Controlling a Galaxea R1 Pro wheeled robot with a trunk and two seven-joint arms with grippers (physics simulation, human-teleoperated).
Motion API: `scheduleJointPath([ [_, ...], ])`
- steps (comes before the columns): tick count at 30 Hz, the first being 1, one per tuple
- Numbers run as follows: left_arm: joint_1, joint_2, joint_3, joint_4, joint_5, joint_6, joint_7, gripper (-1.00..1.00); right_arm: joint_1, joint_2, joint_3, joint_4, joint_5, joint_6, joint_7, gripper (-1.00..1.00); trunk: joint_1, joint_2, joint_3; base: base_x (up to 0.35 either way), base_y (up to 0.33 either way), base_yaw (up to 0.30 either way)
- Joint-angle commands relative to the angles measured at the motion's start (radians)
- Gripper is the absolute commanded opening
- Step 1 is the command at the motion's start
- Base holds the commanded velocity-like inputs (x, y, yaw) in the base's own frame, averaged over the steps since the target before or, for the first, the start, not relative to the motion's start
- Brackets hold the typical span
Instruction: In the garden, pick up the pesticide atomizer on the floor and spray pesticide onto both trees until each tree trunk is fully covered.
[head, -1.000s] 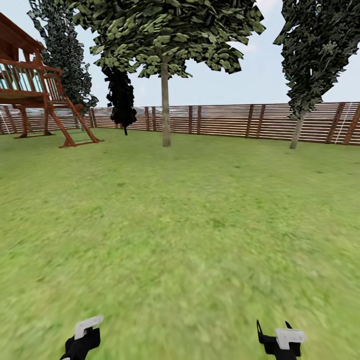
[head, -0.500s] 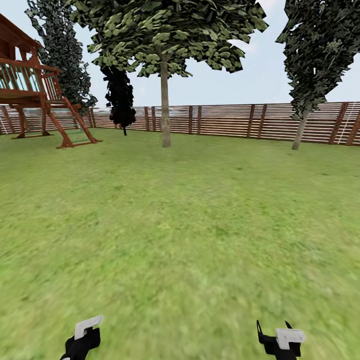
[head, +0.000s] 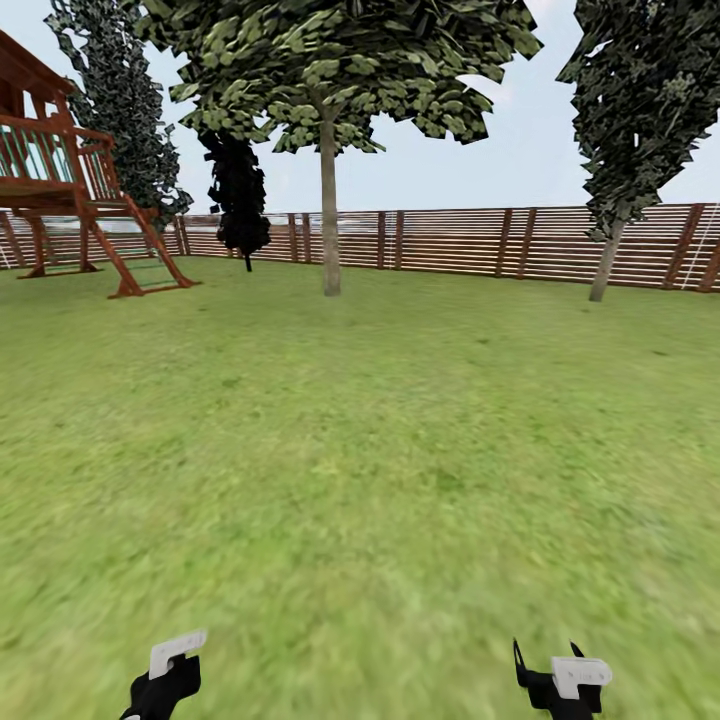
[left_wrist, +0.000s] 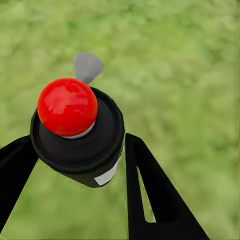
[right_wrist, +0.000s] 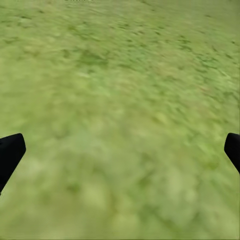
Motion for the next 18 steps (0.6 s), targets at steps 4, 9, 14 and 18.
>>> scheduleJointPath([
  [4,-0.001,0.000,-0.006,0.001,0.008,-0.003,-0.003,-1.00,-0.001,0.000,0.005,0.001,0.004,-0.001,-0.009,1.00,0.000,0.000,-0.001,0.331,0.000,0.000],
  [9,-0.001,0.000,-0.006,0.001,0.008,-0.003,-0.002,-1.00,-0.001,0.000,0.005,0.001,0.004,-0.001,-0.009,1.00,0.000,0.000,-0.001,0.331,0.000,0.000],
  [14,-0.001,0.000,-0.006,0.001,0.008,-0.003,-0.002,-1.00,-0.001,0.000,0.005,0.001,0.004,-0.001,-0.009,1.00,0.000,0.000,-0.001,0.331,0.000,0.000],
  [18,-0.001,0.000,-0.006,0.001,0.008,-0.003,-0.002,-1.00,-0.001,0.000,0.005,0.001,0.004,-0.001,-0.009,1.00,0.000,0.000,-0.001,0.331,0.000,0.000],
])
